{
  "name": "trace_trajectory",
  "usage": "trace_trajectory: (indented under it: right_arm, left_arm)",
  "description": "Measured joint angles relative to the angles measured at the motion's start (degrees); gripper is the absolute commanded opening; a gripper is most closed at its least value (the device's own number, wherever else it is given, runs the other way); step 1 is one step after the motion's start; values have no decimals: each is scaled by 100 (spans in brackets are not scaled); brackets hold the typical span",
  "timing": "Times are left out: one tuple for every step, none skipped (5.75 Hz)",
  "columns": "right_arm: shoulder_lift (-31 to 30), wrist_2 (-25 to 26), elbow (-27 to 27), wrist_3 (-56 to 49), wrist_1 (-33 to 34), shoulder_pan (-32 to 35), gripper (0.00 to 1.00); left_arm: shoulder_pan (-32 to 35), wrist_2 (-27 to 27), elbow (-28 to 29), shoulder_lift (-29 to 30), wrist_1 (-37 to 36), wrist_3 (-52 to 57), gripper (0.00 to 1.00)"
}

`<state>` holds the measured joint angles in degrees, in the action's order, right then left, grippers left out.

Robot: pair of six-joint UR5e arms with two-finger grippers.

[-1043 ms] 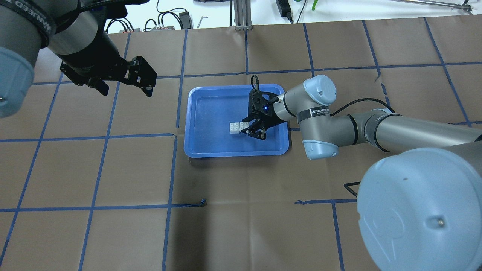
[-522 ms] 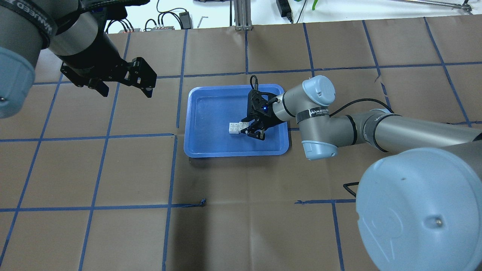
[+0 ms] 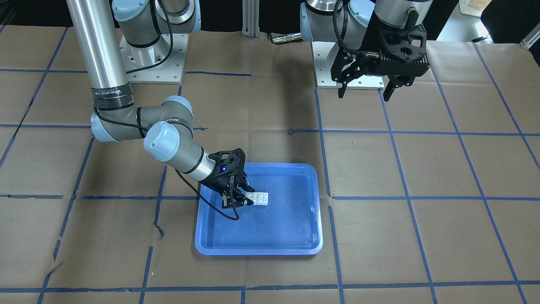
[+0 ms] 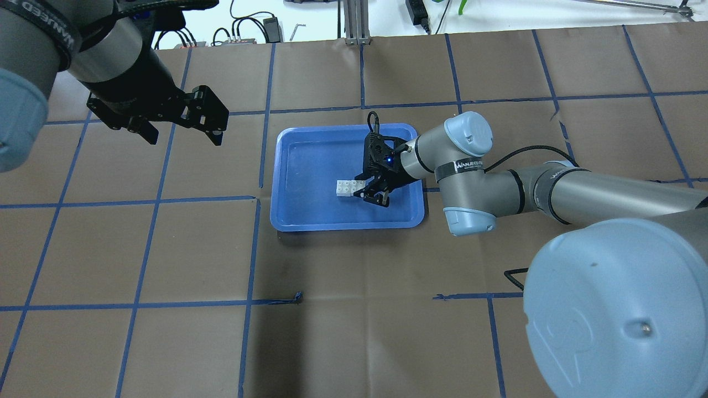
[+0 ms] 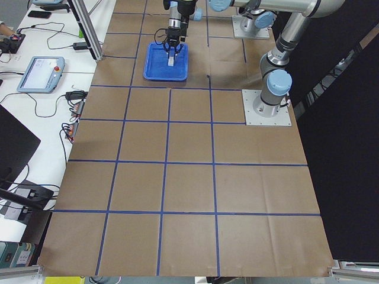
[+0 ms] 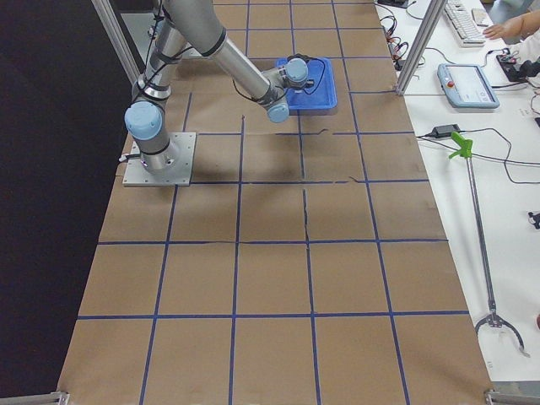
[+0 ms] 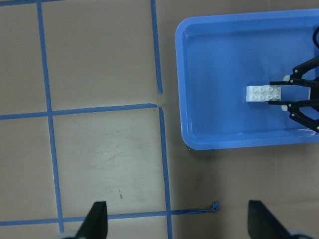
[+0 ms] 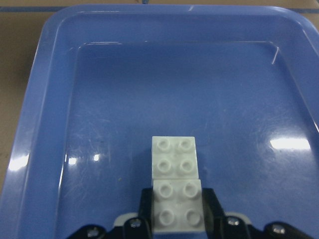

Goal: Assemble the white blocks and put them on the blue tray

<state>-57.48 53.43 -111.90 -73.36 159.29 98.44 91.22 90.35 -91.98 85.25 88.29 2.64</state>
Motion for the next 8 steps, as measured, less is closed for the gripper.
trace_trajectory:
  right_arm:
    - [0,0,-2,4,-5,0,24]
    - [0,-2,-1,20,-8,0,32]
    - [1,-6,0,43,0,0,42]
    - [1,-13,4,57,13,0,46]
    - [2,-24,7,64,19,0,52]
    - [1,-34,13,66,23,0,63]
    - [0,-41,17,70,21,0,82]
    - [1,-40,26,115,14,0,90]
  left_arm:
    - [-5,3,30,0,53,2,100]
    - [-7,7,55,0,69,6,100]
    - [-7,1,63,0,78,11,100]
    - [-8,-15,53,0,88,15,100]
    - [-8,-17,45,0,91,17,100]
    - [-8,-12,44,0,91,17,100]
    - [-8,-7,44,0,92,17,100]
    - [-8,-5,54,0,92,23,100]
